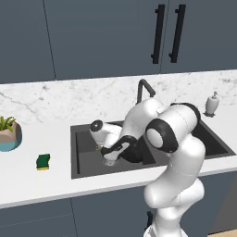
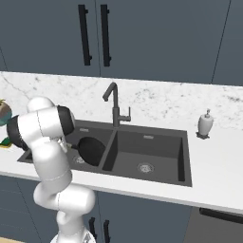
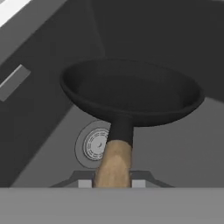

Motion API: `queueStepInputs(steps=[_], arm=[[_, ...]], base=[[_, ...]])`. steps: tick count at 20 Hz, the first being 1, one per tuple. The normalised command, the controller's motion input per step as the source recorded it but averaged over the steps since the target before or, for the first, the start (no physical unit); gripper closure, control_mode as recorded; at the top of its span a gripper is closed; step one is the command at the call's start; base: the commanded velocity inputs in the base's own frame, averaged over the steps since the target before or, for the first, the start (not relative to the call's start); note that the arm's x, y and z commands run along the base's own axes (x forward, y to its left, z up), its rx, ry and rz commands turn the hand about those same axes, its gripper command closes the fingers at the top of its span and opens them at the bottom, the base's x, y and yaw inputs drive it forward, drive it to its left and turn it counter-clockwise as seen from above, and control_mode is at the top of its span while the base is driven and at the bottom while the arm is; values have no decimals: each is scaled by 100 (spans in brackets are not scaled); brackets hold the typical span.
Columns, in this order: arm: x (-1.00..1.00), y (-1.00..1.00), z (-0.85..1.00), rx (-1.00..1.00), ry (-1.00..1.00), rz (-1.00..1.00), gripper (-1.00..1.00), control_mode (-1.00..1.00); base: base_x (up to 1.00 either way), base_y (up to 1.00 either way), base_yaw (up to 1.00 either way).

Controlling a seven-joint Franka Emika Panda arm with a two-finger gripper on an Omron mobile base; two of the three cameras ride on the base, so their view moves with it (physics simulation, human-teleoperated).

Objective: Pick the pan and sponge and place them into the sink. Then turn on the water.

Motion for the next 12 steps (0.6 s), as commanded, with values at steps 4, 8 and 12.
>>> queueStepInputs(steps=[4, 8, 12], arm=[[71, -27, -27, 0, 6, 0, 100, -100], [71, -22, -67, 0, 25, 0, 100, -100], [59, -18, -98, 0, 18, 4, 100, -100]], base=[[0, 0, 0], [0, 0, 0], [0, 0, 0]])
